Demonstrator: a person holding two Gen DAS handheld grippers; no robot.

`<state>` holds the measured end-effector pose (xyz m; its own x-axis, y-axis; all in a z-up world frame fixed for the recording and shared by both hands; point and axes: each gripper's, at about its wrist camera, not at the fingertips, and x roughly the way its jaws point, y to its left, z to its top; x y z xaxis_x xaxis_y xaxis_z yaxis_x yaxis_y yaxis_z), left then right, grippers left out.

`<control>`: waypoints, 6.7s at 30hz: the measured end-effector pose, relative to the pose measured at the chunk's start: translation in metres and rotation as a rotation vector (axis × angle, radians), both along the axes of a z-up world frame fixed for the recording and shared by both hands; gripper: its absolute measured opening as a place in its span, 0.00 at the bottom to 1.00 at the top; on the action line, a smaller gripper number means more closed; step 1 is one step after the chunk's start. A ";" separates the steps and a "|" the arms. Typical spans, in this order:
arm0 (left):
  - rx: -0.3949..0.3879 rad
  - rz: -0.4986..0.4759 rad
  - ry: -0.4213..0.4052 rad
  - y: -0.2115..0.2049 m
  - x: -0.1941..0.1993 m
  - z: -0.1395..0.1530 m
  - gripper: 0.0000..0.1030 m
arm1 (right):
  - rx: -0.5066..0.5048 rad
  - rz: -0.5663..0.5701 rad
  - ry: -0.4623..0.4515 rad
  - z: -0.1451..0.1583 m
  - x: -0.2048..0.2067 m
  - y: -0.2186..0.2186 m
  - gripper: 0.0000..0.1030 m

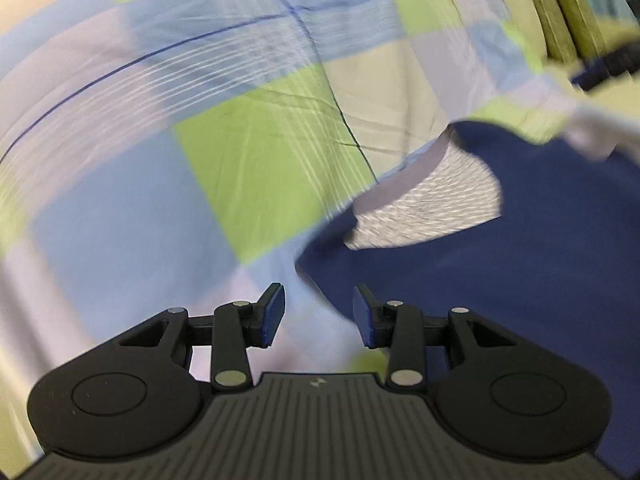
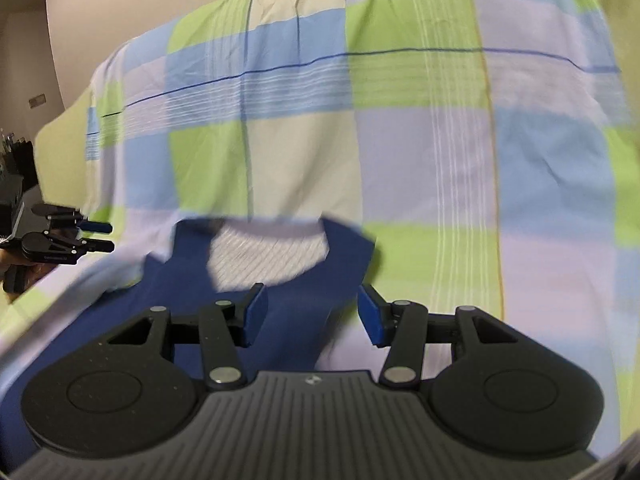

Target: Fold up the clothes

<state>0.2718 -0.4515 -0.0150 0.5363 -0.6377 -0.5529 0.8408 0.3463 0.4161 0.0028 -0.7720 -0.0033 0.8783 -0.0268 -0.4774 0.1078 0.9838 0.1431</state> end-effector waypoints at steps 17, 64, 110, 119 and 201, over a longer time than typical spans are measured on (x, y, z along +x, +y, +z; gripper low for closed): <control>0.225 -0.209 -0.163 -0.095 0.050 -0.061 0.09 | -0.441 0.192 0.201 -0.051 0.155 -0.034 0.42; 0.232 -0.299 -0.051 0.131 -0.254 -0.068 0.11 | -0.623 0.282 0.221 -0.048 -0.138 0.207 0.06; -0.083 -0.013 0.251 0.198 -0.269 -0.027 0.45 | 0.156 0.009 0.229 -0.036 -0.291 0.146 0.50; 0.005 0.092 0.333 0.240 -0.312 -0.015 0.49 | 0.155 0.101 0.457 -0.105 -0.289 0.150 0.51; 0.238 -0.140 -0.457 0.302 -0.406 -0.126 0.54 | -0.797 0.181 0.119 -0.105 -0.355 0.260 0.69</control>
